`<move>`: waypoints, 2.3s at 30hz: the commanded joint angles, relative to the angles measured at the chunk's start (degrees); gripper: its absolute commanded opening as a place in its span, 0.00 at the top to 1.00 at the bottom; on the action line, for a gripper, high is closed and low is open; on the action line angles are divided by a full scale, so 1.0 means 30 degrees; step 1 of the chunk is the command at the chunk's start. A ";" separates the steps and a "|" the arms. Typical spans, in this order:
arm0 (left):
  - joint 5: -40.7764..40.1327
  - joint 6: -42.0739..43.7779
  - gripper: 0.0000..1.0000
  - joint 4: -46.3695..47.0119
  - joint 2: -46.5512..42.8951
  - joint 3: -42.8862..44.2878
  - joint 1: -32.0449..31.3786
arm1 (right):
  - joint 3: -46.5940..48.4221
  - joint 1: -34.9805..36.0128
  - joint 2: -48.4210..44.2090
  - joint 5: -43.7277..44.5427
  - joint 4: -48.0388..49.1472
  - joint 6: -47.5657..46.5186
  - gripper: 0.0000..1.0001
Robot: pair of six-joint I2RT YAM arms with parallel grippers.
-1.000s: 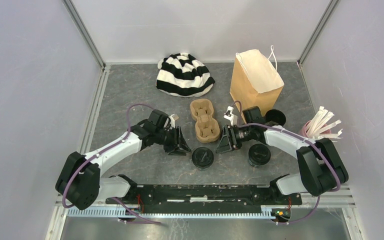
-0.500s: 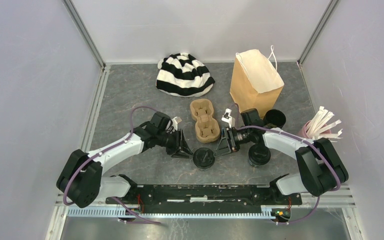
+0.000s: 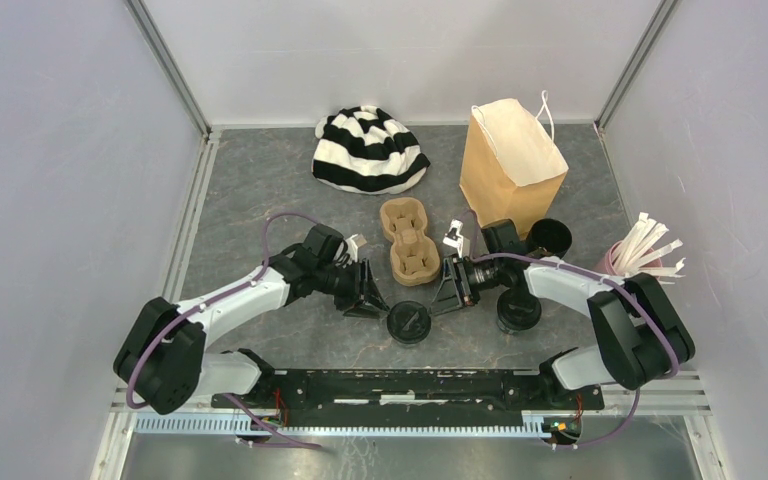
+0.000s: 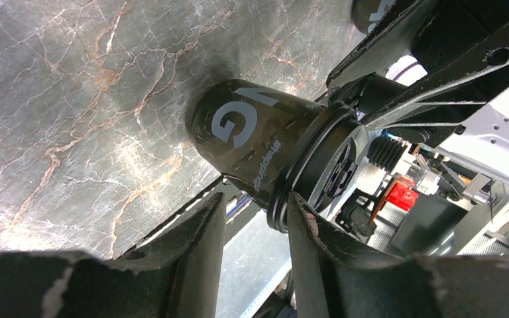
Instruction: Pack the takeout coffee
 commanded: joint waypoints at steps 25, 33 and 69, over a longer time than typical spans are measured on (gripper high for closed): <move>-0.0313 -0.1784 0.57 0.0161 -0.2060 -0.1403 -0.1639 | -0.0169 0.0433 -0.0857 -0.0424 -0.0037 -0.0156 0.45; -0.0471 -0.2194 0.58 0.0495 -0.2399 -0.1762 -0.1670 | -0.0430 0.0467 -0.0870 -0.0457 0.0141 -0.0083 0.51; -0.5879 -0.1647 0.73 -0.3832 0.0792 -0.1050 -0.3793 | -0.1138 0.1028 0.0262 0.0862 -0.0773 -0.1216 0.63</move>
